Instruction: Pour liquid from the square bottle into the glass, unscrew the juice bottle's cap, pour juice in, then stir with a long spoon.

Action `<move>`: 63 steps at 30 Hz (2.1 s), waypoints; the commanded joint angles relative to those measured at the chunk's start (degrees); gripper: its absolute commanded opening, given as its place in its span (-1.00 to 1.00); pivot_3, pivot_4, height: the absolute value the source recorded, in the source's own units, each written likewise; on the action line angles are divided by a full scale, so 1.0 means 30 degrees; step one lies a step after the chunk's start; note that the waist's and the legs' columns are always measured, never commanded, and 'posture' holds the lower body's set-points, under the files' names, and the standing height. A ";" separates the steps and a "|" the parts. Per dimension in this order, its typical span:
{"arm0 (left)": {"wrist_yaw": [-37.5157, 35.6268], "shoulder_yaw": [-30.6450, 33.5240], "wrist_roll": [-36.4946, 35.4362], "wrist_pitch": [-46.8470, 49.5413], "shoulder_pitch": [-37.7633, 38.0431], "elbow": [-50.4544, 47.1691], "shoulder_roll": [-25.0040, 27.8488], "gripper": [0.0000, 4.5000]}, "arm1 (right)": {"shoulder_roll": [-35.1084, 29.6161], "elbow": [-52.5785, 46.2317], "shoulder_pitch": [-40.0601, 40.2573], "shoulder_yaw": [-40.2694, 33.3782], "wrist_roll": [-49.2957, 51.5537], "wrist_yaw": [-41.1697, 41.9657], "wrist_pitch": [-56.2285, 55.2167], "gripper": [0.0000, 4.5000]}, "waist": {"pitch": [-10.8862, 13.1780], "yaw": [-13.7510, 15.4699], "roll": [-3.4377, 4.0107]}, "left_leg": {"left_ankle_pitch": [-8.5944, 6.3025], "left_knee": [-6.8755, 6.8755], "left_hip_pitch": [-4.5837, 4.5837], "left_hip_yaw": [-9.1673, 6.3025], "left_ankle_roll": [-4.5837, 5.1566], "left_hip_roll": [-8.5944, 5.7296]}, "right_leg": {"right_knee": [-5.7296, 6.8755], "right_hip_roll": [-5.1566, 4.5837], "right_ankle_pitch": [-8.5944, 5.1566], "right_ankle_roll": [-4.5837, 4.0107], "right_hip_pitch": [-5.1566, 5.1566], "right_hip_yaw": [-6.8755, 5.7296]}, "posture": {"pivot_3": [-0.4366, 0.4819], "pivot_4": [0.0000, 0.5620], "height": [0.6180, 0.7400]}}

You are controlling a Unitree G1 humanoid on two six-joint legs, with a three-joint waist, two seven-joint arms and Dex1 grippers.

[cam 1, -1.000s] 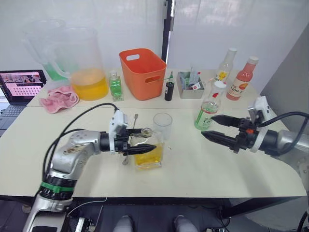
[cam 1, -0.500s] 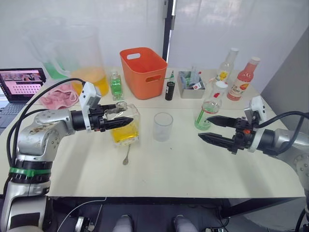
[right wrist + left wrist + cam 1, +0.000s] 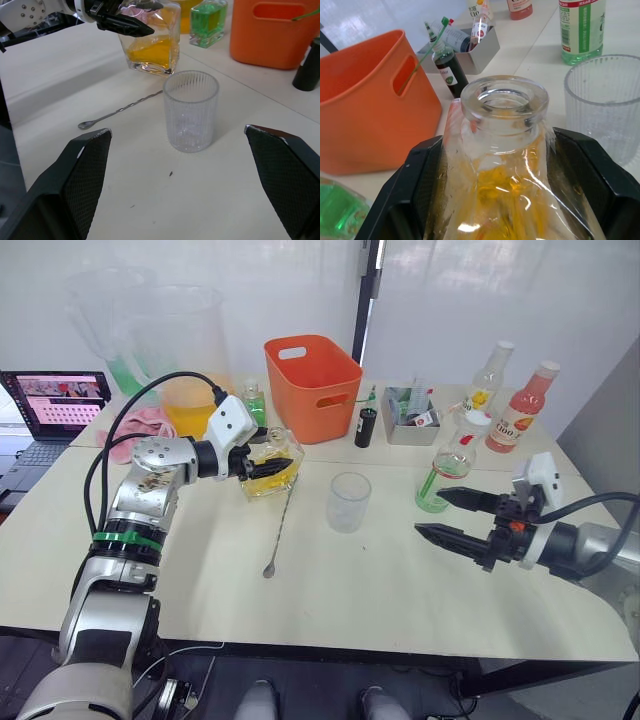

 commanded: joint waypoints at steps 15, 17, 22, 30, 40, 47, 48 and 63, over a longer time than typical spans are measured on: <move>0.6311 -0.1321 0.5770 -1.1809 -0.4524 0.7754 -0.2744 0.25 | 0.0131 -0.2370 0.1636 -0.2291 0.0349 -0.1932 -0.0413 1.00 | 0.0005 -0.0074 -0.0009 | 0.0001 0.0016 -0.0013 -0.0005 -0.0002 -0.0009 | 0.0010 -0.0003 0.0013 0.0025 0.0002 0.0007 | -0.05 -0.47 0.40; 0.7037 -0.1540 0.6377 -1.2427 -0.4642 0.8069 -0.2827 0.25 | 0.0230 -0.2722 0.1726 -0.2268 0.0556 -0.2295 -0.0318 1.00 | 0.0005 -0.0076 -0.0010 | 0.0002 0.0017 -0.0013 -0.0005 -0.0003 -0.0008 | 0.0010 -0.0002 0.0014 0.0027 0.0002 0.0006 | -0.05 -0.47 0.40; 0.8944 -0.2062 0.7753 -1.3462 -0.4828 0.8808 -0.2981 0.25 | 0.0652 -0.3442 0.1757 -0.1651 0.0725 -0.3262 -0.0218 1.00 | 0.0005 -0.0081 -0.0010 | 0.0002 0.0018 -0.0012 -0.0005 -0.0004 -0.0009 | 0.0014 -0.0002 0.0014 0.0026 0.0002 0.0007 | -0.05 -0.47 0.40; 1.1573 -0.2544 0.9213 -1.3778 -0.5202 0.9168 -0.3358 0.25 | 0.0895 -0.3679 0.1695 -0.1128 0.0792 -0.4113 -0.0358 1.00 | 0.0005 -0.0009 -0.0010 | 0.0004 0.0023 -0.0014 -0.0005 -0.0007 -0.0014 | 0.0017 -0.0004 0.0020 0.0026 0.0002 0.0005 | -0.05 -0.47 0.40; 1.4038 -0.3433 1.0976 -1.4638 -0.4927 0.8696 -0.3566 0.25 | 0.1212 -0.3699 0.0998 -0.0886 0.1334 -0.5067 -0.0395 1.00 | 0.0005 -0.0007 -0.0010 | 0.0005 0.0023 -0.0013 -0.0007 -0.0009 -0.0014 | 0.0023 -0.0003 0.0026 0.0021 0.0002 0.0006 | -0.05 -0.47 0.40; 1.5105 -0.4447 1.2315 -1.5677 -0.4735 0.8659 -0.3215 0.25 | 0.1246 -0.3727 0.0996 -0.0820 0.1385 -0.5157 -0.0410 1.00 | 0.0005 0.0017 -0.0010 | 0.0006 0.0024 -0.0013 -0.0007 -0.0011 -0.0017 | 0.0024 -0.0005 0.0032 0.0015 0.0003 0.0007 | -0.05 -0.47 0.40; 1.5182 -0.4553 1.2427 -1.5779 -0.4703 0.8668 -0.3192 0.25 | 0.1259 -0.3728 0.0972 -0.0789 0.1411 -0.5121 -0.0439 1.00 | 0.0005 0.0011 -0.0010 | 0.0006 0.0023 -0.0013 -0.0006 -0.0011 -0.0017 | 0.0024 -0.0004 0.0033 0.0015 0.0003 0.0008 | -0.05 -0.47 0.40; 1.9561 -0.6571 1.5942 -1.6109 -0.4828 0.8670 -0.2660 0.25 | 0.1063 -0.3888 0.0939 -0.0423 0.1557 -0.5120 -0.0572 1.00 | 0.0005 0.0054 -0.0010 | 0.0007 0.0033 -0.0013 -0.0006 -0.0013 -0.0018 | 0.0031 -0.0005 0.0045 0.0001 0.0004 0.0009 | -0.05 -0.47 0.40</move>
